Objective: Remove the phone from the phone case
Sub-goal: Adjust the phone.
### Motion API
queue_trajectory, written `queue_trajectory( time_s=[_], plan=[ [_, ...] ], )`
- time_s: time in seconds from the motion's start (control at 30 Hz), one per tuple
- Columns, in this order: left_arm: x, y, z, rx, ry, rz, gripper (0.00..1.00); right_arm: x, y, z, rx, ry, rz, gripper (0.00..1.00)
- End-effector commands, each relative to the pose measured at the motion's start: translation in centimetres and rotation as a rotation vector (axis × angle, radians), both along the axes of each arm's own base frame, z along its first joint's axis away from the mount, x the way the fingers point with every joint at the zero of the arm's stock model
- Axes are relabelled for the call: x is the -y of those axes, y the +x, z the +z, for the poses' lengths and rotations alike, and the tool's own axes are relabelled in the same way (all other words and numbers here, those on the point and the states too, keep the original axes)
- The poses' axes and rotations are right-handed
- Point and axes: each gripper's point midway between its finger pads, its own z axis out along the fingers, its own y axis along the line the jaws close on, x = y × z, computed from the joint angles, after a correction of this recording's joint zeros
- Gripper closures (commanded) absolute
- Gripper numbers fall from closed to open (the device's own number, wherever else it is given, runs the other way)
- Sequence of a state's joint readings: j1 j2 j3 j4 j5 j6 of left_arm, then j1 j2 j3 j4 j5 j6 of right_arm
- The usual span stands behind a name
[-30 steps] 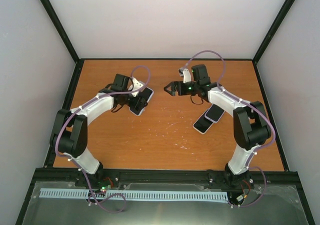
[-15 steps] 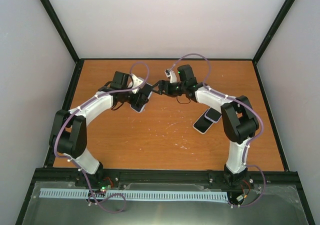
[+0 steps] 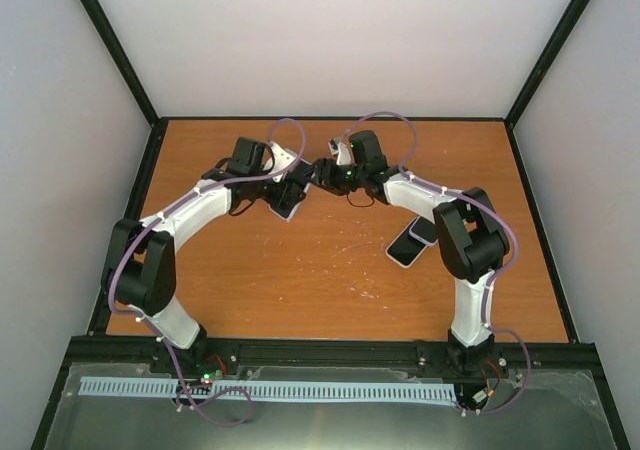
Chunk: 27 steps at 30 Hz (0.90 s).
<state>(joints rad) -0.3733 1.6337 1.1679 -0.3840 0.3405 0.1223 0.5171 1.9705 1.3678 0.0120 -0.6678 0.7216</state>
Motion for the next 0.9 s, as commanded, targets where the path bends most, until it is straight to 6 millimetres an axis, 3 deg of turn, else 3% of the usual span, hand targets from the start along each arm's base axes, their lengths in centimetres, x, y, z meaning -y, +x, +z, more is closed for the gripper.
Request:
queue_trajectory(
  time_s=[0.0, 0.13, 0.53, 0.63, 0.77, 0.87],
  plan=[
    [2.4, 0.8, 3.5, 0.089, -0.06, -0.038, 0.34, -1.0, 0.8, 0.7, 0.001, 0.037, -0.011, 0.4],
    [2.8, 0.5, 3.2, 0.074, -0.07, -0.039, 0.35, -1.0, 0.6, 0.6, -0.007, 0.046, -0.007, 0.56],
    [2.8, 0.5, 2.9, 0.068, -0.072, -0.035, 0.31, -0.7, 0.5, 1.7, 0.012, 0.054, -0.023, 0.9],
    [2.8, 0.1, 2.7, 0.058, -0.078, -0.042, 0.24, -0.6, 0.5, 2.1, 0.023, 0.056, -0.02, 0.97],
    [2.7, -0.7, 2.7, 0.048, -0.086, -0.051, 0.03, -0.4, 0.5, 2.8, 0.048, 0.06, -0.011, 0.97],
    [2.5, -1.6, 2.9, 0.052, -0.096, -0.065, 0.0, -0.1, 0.3, 3.4, 0.072, 0.064, 0.005, 0.97]
  ],
)
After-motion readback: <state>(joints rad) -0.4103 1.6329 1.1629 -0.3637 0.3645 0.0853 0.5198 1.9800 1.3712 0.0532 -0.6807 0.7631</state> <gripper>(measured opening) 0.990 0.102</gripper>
